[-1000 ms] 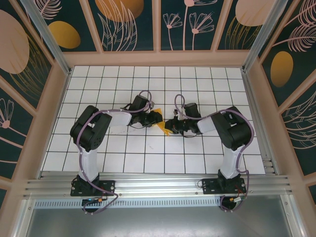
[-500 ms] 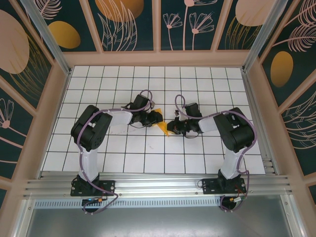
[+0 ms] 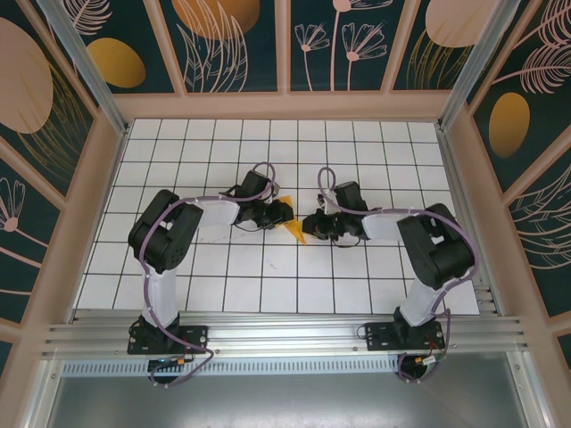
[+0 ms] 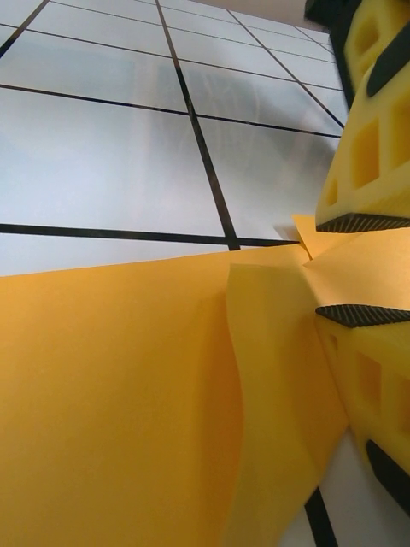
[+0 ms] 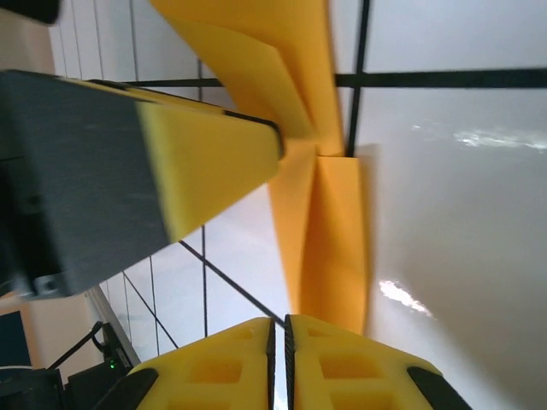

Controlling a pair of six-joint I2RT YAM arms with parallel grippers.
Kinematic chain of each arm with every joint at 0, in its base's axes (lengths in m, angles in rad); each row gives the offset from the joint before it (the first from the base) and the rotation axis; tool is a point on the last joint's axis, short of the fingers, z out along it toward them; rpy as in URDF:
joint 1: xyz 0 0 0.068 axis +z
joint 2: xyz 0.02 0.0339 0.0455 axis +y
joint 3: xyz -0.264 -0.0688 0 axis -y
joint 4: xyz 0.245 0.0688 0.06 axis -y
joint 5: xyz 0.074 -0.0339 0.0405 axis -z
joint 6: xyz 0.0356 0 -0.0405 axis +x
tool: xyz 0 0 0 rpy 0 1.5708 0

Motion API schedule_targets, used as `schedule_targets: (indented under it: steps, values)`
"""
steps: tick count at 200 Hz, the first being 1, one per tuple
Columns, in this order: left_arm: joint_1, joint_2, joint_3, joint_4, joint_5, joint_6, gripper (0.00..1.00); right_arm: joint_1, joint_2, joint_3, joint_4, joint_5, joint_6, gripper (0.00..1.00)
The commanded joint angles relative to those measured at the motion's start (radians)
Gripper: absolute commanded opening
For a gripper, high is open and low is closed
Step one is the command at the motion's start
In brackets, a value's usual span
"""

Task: Fold a paper plane with a square sheet of paper (pick it up from the middle)
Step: Fold the wing for the fifth time at the center of the table.

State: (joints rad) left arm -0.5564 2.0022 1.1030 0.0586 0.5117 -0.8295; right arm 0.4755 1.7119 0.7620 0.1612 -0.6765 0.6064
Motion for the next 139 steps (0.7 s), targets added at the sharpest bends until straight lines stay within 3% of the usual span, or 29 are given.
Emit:
schedule_targets:
  steps: [1,139]
  values:
    - [0.016,0.081,-0.019,-0.067,-0.163,0.050,0.31,0.025,-0.032,0.038,-0.077,0.056,-0.038,0.14]
    - [0.016,0.078,-0.019,-0.069,-0.167,0.049,0.29,0.066,0.115,0.118,-0.186,0.149,-0.074,0.11]
